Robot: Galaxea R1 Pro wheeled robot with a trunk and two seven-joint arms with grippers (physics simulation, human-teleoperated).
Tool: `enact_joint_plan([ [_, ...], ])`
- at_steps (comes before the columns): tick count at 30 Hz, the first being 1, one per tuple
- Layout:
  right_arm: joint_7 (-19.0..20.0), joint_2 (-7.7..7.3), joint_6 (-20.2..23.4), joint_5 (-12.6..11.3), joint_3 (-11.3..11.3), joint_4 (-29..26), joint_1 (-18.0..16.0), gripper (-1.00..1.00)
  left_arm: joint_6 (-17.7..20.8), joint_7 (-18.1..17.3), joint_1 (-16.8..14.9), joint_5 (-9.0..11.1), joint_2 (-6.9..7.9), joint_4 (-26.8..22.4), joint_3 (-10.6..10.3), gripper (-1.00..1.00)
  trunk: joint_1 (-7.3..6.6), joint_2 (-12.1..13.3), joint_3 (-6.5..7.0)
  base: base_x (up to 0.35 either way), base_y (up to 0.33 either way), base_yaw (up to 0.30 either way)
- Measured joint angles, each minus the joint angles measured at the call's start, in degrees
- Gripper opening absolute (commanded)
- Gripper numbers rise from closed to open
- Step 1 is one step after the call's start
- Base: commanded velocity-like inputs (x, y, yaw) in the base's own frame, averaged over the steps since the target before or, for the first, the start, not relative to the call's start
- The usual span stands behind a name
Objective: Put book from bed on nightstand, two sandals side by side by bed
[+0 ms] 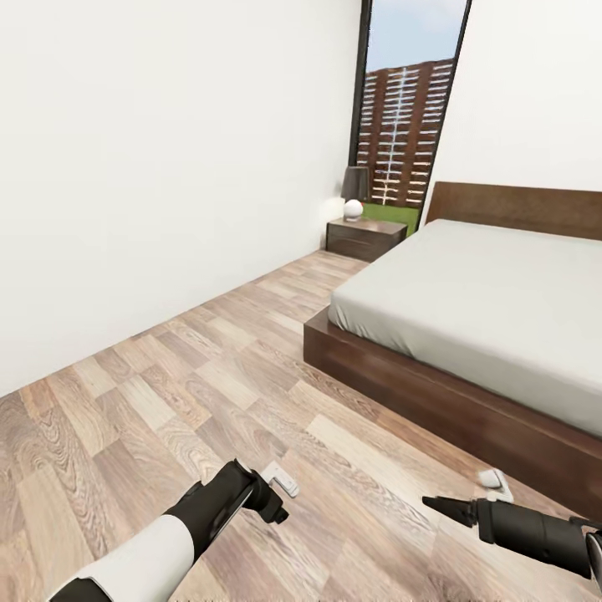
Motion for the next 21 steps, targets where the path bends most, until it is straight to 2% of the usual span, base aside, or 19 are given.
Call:
enact_joint_plan([
  [5,3.86,-0.79,-0.01,-0.03,-0.71,0.00,0.07,1.00,0.00,0.00,0.02,0.00,0.00,-0.04,0.00,1.00,0.13,-0.07,-1.11,0.000,0.000,0.000],
  [13,5.52,-1.07,-0.02,-0.05,-0.93,0.00,0.10,1.00,0.03,0.01,0.00,0.00,0.00,-0.19,0.00,1.00,0.34,-0.18,-2.88,0.000,0.000,0.000],
  [21,5.89,-1.11,-0.02,-0.03,-0.75,0.00,0.11,1.00,0.18,0.00,0.11,-0.05,0.10,-2.00,-0.01,1.00,0.33,-0.18,-2.89,0.000,0.000,0.000],
])
